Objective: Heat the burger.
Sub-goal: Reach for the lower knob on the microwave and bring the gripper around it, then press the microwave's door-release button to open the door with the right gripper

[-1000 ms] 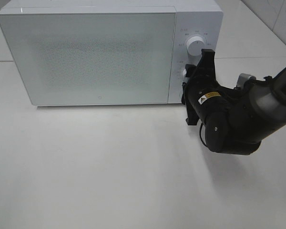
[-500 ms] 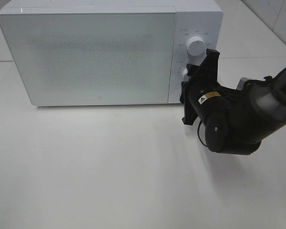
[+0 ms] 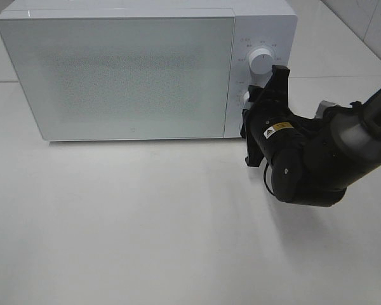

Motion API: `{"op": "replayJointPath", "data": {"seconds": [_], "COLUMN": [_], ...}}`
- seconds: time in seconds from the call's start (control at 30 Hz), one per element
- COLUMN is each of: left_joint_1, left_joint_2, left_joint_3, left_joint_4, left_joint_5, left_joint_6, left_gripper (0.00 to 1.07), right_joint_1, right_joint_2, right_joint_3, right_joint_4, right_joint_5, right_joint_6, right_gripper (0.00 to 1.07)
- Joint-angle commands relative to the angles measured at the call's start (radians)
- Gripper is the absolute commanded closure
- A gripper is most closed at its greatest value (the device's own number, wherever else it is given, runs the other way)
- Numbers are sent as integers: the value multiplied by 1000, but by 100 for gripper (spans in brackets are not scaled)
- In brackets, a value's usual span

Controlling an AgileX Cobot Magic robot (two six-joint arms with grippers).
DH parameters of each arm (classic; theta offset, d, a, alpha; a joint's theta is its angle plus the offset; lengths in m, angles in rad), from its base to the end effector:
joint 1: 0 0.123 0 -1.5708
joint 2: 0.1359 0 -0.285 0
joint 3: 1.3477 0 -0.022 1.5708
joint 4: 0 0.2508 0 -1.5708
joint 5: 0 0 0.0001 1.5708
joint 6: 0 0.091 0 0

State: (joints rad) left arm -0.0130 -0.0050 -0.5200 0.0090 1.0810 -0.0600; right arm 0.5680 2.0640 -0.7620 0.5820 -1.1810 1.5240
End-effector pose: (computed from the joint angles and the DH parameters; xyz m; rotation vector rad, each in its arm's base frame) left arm -0.0088 0.0008 0.2811 -0.0486 2.0392 -0.0350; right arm 0.3230 0.1513 0.1180 1.3708 1.2224 1.2921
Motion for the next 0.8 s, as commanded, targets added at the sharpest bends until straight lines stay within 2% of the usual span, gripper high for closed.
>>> {"op": "replayJointPath", "data": {"seconds": [0.03, 0.23, 0.27, 0.33, 0.37, 0.4, 0.43, 0.47, 0.5, 0.57, 0.8], "left_joint_1": [4, 4, 4, 4, 4, 4, 4, 4, 4, 4, 4], "left_joint_2": [-16, -16, -16, -16, -16, -16, -16, -16, -16, -16, -16], "left_joint_3": [2, 2, 2, 2, 2, 2, 2, 2, 2, 2, 2], "left_joint_4": [-9, -9, -9, -9, -9, -9, -9, -9, -9, -9, -9], "left_joint_5": [-13, -13, -13, -13, -13, -13, -13, -13, -13, -13, -13], "left_joint_6": [-1, -1, -1, -1, -1, -1, -1, -1, -1, -1, -1], "left_gripper": [5, 5, 5, 5, 5, 5, 5, 5, 5, 5, 5], "right_joint_1": [-6, -6, -6, -6, -6, -6, -6, -6, -6, -3, -3], "right_joint_2": [-20, -20, -20, -20, -20, -20, -20, -21, -21, -23, -52], "right_joint_3": [-52, -52, -50, -50, -44, -44, -37, -31, -31, -5, 60], "right_joint_4": [-79, -6, 13, 22, 35, 35, 43, 43, 43, 18, -63], "right_joint_5": [-154, -168, -169, -169, -168, -168, -170, -170, -170, -160, -141], "right_joint_6": [-47, -80, -80, -80, -80, -80, -80, -79, -79, -79, -130], "right_gripper": [100, 88, 81, 77, 66, 66, 56, 51, 51, 37, 35]}}
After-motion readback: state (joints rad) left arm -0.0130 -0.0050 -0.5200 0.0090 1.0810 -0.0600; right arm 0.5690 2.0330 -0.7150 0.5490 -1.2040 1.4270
